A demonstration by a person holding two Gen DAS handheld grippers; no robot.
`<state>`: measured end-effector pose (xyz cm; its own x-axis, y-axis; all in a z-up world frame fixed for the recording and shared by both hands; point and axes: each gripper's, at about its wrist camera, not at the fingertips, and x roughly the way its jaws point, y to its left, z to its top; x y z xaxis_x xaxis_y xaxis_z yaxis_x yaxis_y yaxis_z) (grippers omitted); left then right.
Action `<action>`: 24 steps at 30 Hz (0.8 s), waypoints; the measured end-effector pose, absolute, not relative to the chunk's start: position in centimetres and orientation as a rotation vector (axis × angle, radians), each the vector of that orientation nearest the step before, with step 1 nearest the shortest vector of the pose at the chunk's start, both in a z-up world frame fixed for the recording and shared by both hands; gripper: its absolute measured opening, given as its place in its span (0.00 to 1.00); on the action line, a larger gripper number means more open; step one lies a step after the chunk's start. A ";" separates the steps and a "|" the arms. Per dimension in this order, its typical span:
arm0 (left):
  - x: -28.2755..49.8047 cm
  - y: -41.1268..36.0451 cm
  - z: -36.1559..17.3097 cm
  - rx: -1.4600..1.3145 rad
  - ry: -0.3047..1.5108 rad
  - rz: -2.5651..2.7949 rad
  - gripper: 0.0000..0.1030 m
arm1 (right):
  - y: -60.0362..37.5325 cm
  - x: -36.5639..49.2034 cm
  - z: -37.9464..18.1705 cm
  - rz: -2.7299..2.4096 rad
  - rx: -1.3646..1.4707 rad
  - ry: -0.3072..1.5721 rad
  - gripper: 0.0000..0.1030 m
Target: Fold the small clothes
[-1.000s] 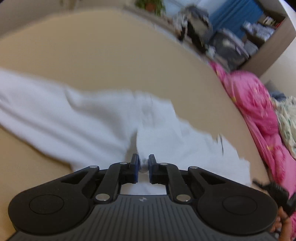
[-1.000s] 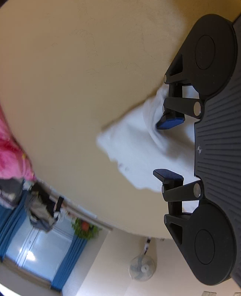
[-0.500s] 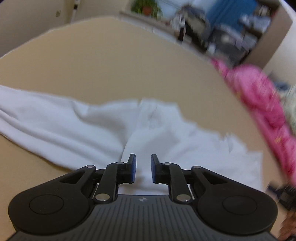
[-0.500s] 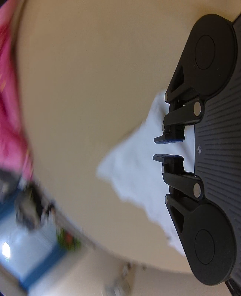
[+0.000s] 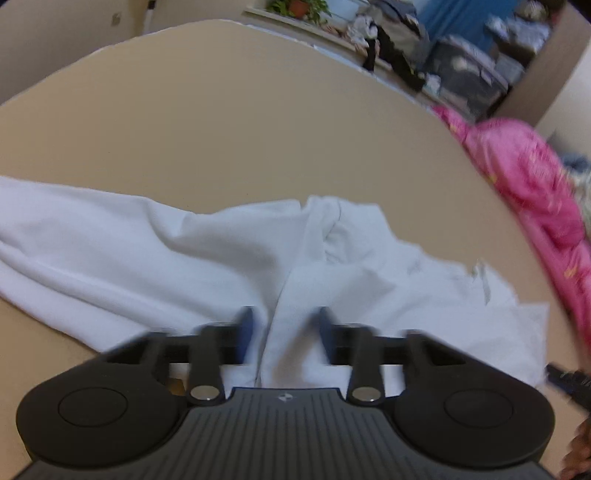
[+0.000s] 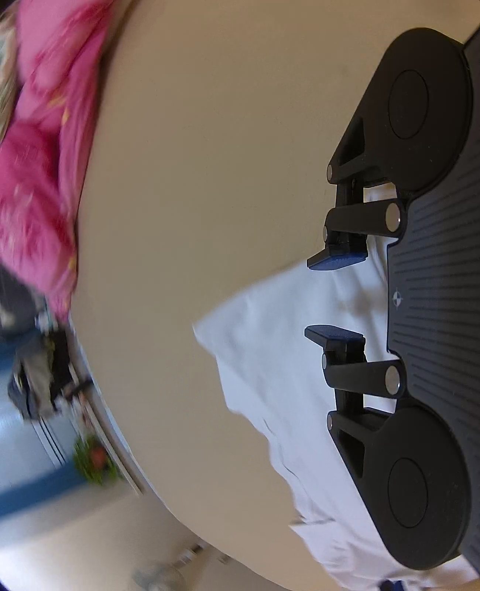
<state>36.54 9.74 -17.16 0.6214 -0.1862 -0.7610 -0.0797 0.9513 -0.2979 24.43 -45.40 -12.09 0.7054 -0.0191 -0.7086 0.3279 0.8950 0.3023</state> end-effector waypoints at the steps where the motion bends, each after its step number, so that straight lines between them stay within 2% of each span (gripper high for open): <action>1: 36.6 9.3 -17.0 -0.302 0.898 -0.076 0.00 | -45.0 24.6 -12.1 -0.183 0.414 0.772 0.34; 6: 34.6 10.2 -12.1 -0.333 0.713 -0.100 0.00 | -45.1 25.8 -11.9 -0.154 0.401 0.800 0.34; 9: 34.0 11.2 -10.9 -0.332 0.658 -0.066 0.01 | -45.6 26.0 -12.8 -0.197 0.381 0.878 0.34; 11: 34.4 11.5 -11.5 -0.302 0.694 -0.006 0.04 | -45.8 26.3 -13.4 -0.198 0.392 0.896 0.34; 16: 34.5 10.5 -12.2 -0.336 0.718 -0.090 0.04 | -45.1 25.9 -12.1 -0.179 0.370 0.835 0.36; 18: 34.8 9.7 -13.3 -0.320 0.753 -0.128 0.09 | -44.9 26.0 -12.0 -0.171 0.349 0.827 0.38; 20: 36.1 8.5 -16.2 -0.268 0.900 -0.106 0.13 | -45.3 26.2 -12.7 -0.186 0.354 0.861 0.40; 21: 36.8 8.0 -17.8 -0.222 0.986 -0.070 0.10 | -45.4 26.3 -13.2 -0.197 0.362 0.886 0.40; 23: 36.8 7.9 -18.0 -0.211 0.969 -0.051 0.09 | -45.4 26.3 -13.2 -0.200 0.377 0.881 0.40; 24: 36.8 8.2 -17.2 -0.232 0.955 -0.053 0.14 | -45.5 26.4 -12.9 -0.196 0.375 0.868 0.41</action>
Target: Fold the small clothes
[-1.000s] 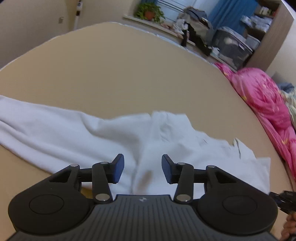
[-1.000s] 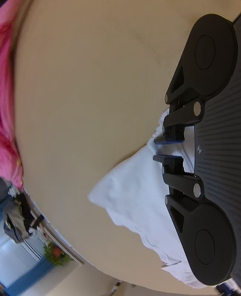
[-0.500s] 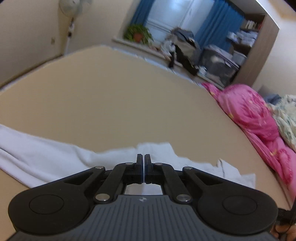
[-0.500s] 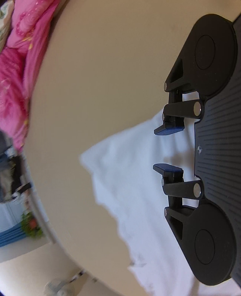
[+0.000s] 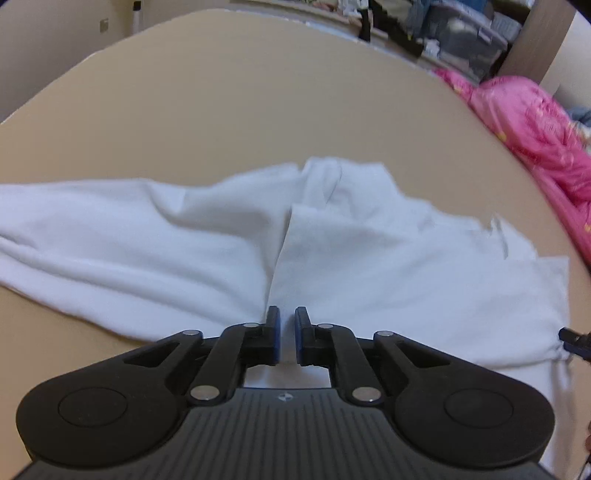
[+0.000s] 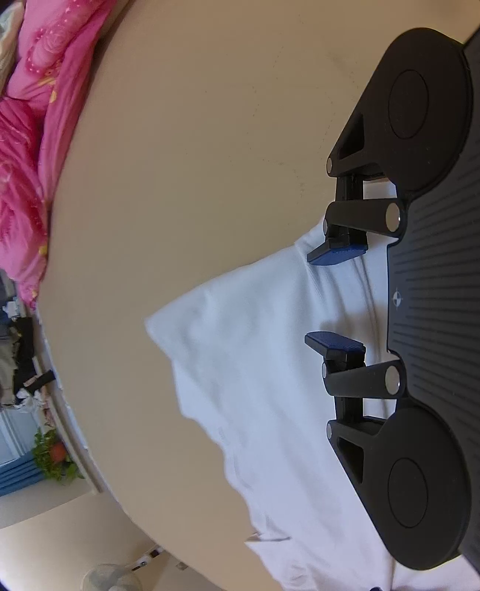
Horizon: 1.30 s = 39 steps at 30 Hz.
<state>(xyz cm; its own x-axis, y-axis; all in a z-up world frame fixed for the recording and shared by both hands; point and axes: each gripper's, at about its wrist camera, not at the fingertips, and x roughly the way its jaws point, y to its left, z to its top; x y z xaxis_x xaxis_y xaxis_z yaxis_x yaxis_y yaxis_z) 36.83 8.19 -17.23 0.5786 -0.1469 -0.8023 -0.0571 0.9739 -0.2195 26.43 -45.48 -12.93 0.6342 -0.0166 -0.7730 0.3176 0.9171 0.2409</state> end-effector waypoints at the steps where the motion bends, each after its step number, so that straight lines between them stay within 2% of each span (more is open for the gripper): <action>1: 36.7 8.9 -16.3 -0.260 0.910 -0.051 0.15 | -45.3 26.3 -12.5 -0.183 0.365 0.845 0.41; 4: 36.5 12.3 -14.3 -0.310 0.804 0.045 0.25 | -44.5 26.2 -11.3 -0.150 0.307 0.790 0.41; 11: 34.2 28.4 -13.0 -0.635 0.692 0.505 0.26 | -43.9 25.8 -11.4 -0.098 0.292 0.797 0.41; 13: 33.0 32.6 -13.2 -0.710 0.689 0.646 0.31 | -43.9 26.1 -11.7 -0.090 0.292 0.810 0.41; 15: 32.0 35.5 -13.7 -0.771 0.675 0.761 0.35 | -43.8 25.9 -11.9 -0.086 0.281 0.845 0.43; 18: 30.8 37.8 -14.9 -0.826 0.653 0.874 0.35 | -43.4 26.9 -13.3 -0.106 0.222 0.938 0.46; 20: 30.4 38.8 -16.1 -0.875 0.638 0.886 0.35 | -43.3 27.1 -13.4 -0.104 0.213 0.935 0.47; 23: 30.0 39.2 -17.0 -0.867 0.611 0.910 0.33 | -42.9 27.3 -13.3 -0.108 0.193 0.940 0.48; 26: 30.2 39.1 -17.1 -0.817 0.620 0.915 0.05 | -42.9 27.3 -13.5 -0.108 0.187 0.940 0.49; 29: 30.1 38.9 -16.6 -0.796 0.608 0.908 0.03 | -43.1 27.4 -13.6 -0.103 0.189 0.943 0.49; 35: 28.0 36.4 -12.4 -0.754 0.450 0.941 0.04 | -43.1 27.4 -13.4 -0.102 0.193 0.949 0.49; 39: 29.4 37.3 -14.9 -0.786 0.621 0.967 0.03 | -43.1 27.4 -13.4 -0.101 0.196 0.950 0.49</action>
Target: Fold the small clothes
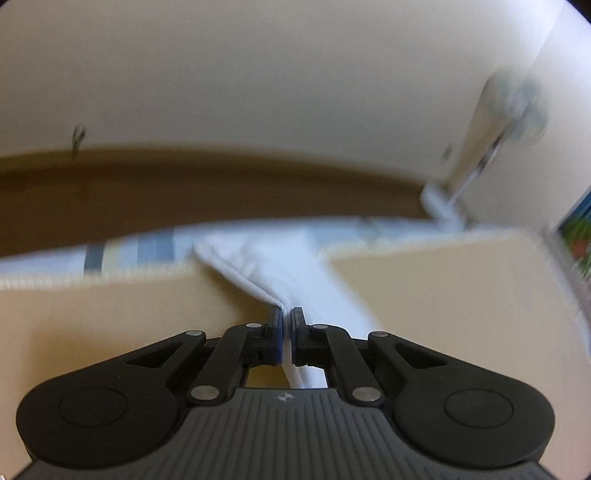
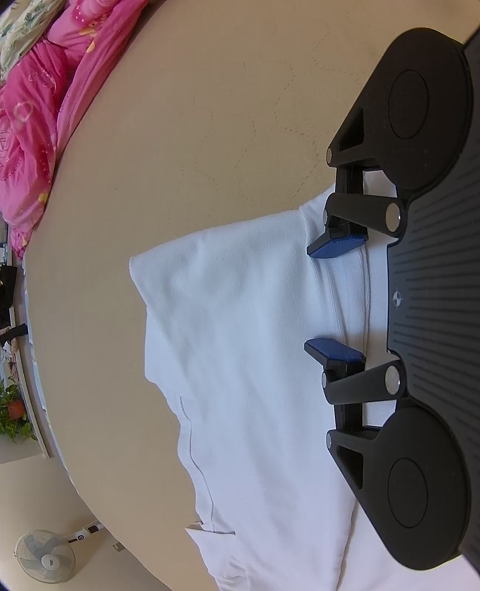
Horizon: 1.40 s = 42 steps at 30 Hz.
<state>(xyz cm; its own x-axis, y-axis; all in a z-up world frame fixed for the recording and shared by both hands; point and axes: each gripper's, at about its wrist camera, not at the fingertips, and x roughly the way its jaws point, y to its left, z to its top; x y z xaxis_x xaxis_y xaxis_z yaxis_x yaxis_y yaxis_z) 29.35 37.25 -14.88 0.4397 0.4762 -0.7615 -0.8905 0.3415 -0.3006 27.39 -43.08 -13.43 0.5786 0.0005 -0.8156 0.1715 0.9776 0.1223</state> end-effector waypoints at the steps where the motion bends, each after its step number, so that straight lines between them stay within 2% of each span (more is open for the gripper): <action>1: 29.4 37.4 -15.4 -0.802 0.641 0.983 0.03 | -43.1 27.4 -13.4 -0.100 0.197 0.950 0.49; 4: 30.2 35.6 -13.1 -0.666 0.579 0.967 0.03 | -43.3 27.3 -13.2 -0.105 0.217 0.950 0.49; 8: 31.0 27.2 -7.0 -0.422 0.422 0.744 0.03 | -44.0 26.9 -12.3 -0.125 0.263 0.884 0.48; 13: 28.3 6.1 -1.5 -0.148 0.290 0.188 0.03 | -44.6 26.2 -10.9 -0.127 0.295 0.780 0.47; 17: 26.0 -7.3 -2.7 -0.075 0.434 -0.215 0.05 | -45.5 26.2 -10.8 -0.149 0.340 0.765 0.47; 18: 26.0 -8.8 -4.1 -0.097 0.503 -0.264 0.07 | -45.6 26.2 -10.9 -0.150 0.351 0.773 0.47; 19: 26.3 -9.6 -5.7 -0.124 0.580 -0.333 0.13 | -45.8 26.1 -11.2 -0.151 0.365 0.781 0.47; 20: 26.8 -10.3 -7.4 -0.107 0.694 -0.436 0.32 | -46.0 26.1 -11.3 -0.154 0.378 0.787 0.47; 21: 27.2 -10.4 -8.7 -0.048 0.778 -0.488 0.31 | -46.3 26.1 -11.4 -0.157 0.393 0.795 0.47; 24: 25.2 -6.5 -9.2 0.078 0.739 -0.368 0.31 | -46.6 26.2 -11.8 -0.192 0.422 0.824 0.47; 27: 25.0 0.5 -8.2 0.002 0.804 -0.276 0.31 | -47.5 26.1 -12.1 -0.181 0.516 0.832 0.47; 32: 24.5 9.0 -7.5 -0.086 0.713 -0.034 0.33 | -45.7 26.1 -12.4 -0.070 0.561 0.835 0.47; 36: 26.2 10.8 -7.2 -0.185 0.715 0.066 0.33 | -44.0 27.0 -13.5 -0.039 0.513 0.880 0.46; 38: 26.9 11.0 -6.8 -0.155 0.665 0.079 0.33 | -42.9 27.2 -13.9 -0.019 0.459 0.876 0.27; 39: 26.9 11.1 -6.8 -0.131 0.647 0.087 0.33 | -42.1 27.3 -13.9 0.011 0.418 0.874 0.06; 42: 27.7 11.3 -6.8 -0.133 0.636 0.072 0.34 | -41.6 26.9 -12.1 0.053 0.358 0.772 0.05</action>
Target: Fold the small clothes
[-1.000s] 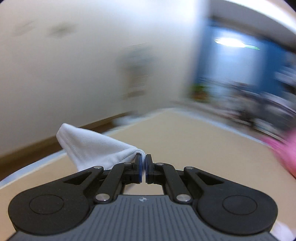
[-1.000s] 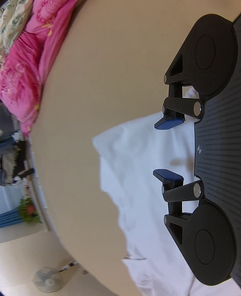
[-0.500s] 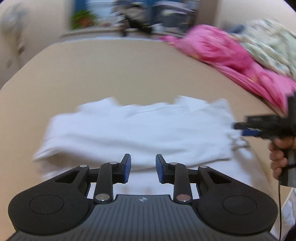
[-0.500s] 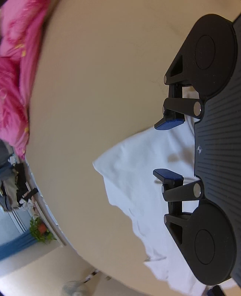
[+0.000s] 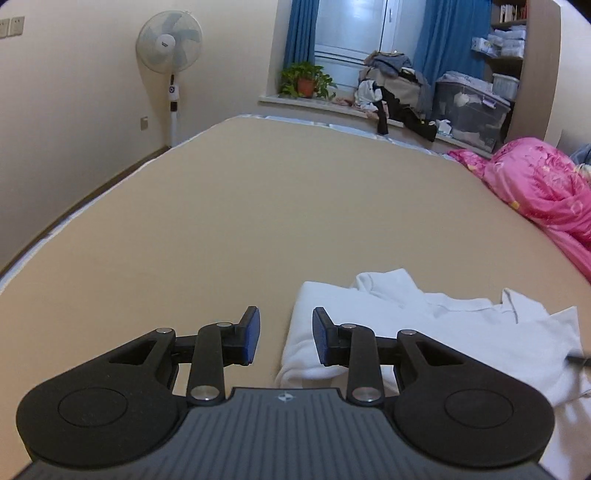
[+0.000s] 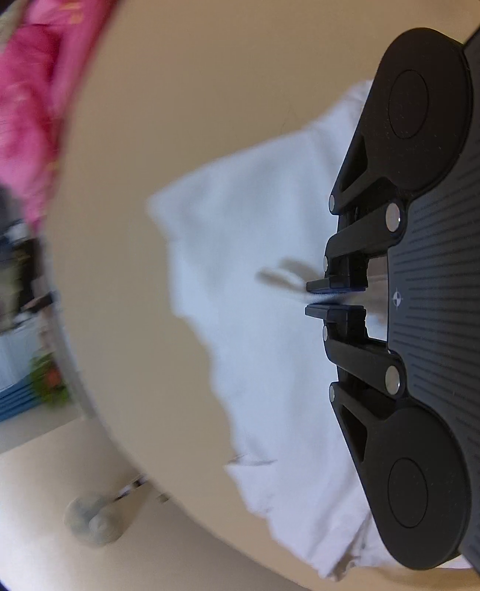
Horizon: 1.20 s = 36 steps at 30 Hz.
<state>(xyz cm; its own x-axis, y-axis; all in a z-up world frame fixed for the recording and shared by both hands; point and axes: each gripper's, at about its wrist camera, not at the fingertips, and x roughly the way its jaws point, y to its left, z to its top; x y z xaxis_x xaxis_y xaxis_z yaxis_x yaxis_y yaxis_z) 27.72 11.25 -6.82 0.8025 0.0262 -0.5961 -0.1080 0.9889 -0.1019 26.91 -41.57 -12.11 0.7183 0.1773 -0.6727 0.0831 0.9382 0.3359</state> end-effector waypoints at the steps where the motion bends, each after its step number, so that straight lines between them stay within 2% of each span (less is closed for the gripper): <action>1: 27.9 11.1 -7.0 -0.144 0.635 0.063 0.35 | -42.2 26.6 -10.6 0.061 0.360 0.690 0.05; 3: 28.7 10.8 -7.5 -0.165 0.647 0.048 0.41 | -43.8 25.8 -7.8 0.039 0.355 0.546 0.05; 5: 29.1 10.0 -9.0 -0.180 0.671 0.033 0.44 | -45.5 25.7 -6.6 -0.014 0.345 0.489 0.05; 8: 30.3 8.1 -10.9 -0.147 0.725 -0.007 0.44 | -47.6 27.0 -8.5 -0.058 0.386 0.599 0.06; 11: 31.2 6.0 -13.1 -0.016 0.824 -0.029 0.44 | -48.9 28.0 -10.5 -0.202 0.430 0.721 0.17; 12: 31.5 5.6 -13.9 0.070 0.866 0.023 0.50 | -49.3 28.0 -10.7 -0.231 0.449 0.723 0.26; 14: 32.0 6.0 -14.7 0.098 0.894 0.103 0.63 | -50.0 27.9 -10.3 -0.253 0.487 0.687 0.28; 15: 32.1 6.5 -14.5 0.063 0.895 0.115 0.63 | -50.0 27.8 -10.0 -0.244 0.488 0.674 0.28; 18: 32.4 7.3 -14.0 -0.019 0.872 0.104 0.60 | -49.6 27.6 -9.7 -0.167 0.483 0.665 0.36; 20: 32.5 7.4 -13.8 -0.041 0.848 0.091 0.60 | -50.3 26.7 -10.1 -0.119 0.498 0.688 0.36; 23: 32.3 7.8 -13.3 -0.089 0.815 0.058 0.60 | -49.5 28.0 -11.3 -0.092 0.461 0.786 0.47; 25: 32.1 6.6 -12.8 -0.096 0.773 0.013 0.60 | -48.7 28.9 -12.5 -0.132 0.388 0.869 0.48; 27: 31.6 5.4 -12.2 -0.084 0.740 -0.071 0.53 | -48.2 29.3 -12.9 -0.169 0.339 0.900 0.48; 29: 31.5 4.0 -12.3 -0.034 0.733 -0.162 0.50 | -48.0 29.3 -12.7 -0.170 0.341 0.883 0.41; 30: 31.7 3.4 -12.8 -0.004 0.747 -0.186 0.49 | -47.8 29.3 -12.5 -0.153 0.345 0.875 0.28; 31: 31.9 2.8 -13.4 0.025 0.768 -0.203 0.48 | -47.5 29.2 -12.3 -0.135 0.343 0.866 0.20; 34: 32.4 1.9 -15.0 0.079 0.841 -0.242 0.44 | -47.4 29.1 -12.1 -0.134 0.324 0.844 0.08; 35: 32.5 1.8 -15.3 0.102 0.857 -0.235 0.30 | -47.6 29.1 -11.9 -0.136 0.341 0.830 0.06; 36: 32.4 1.8 -15.3 0.119 0.863 -0.222 0.04 | -47.9 28.7 -11.5 -0.139 0.372 0.806 0.04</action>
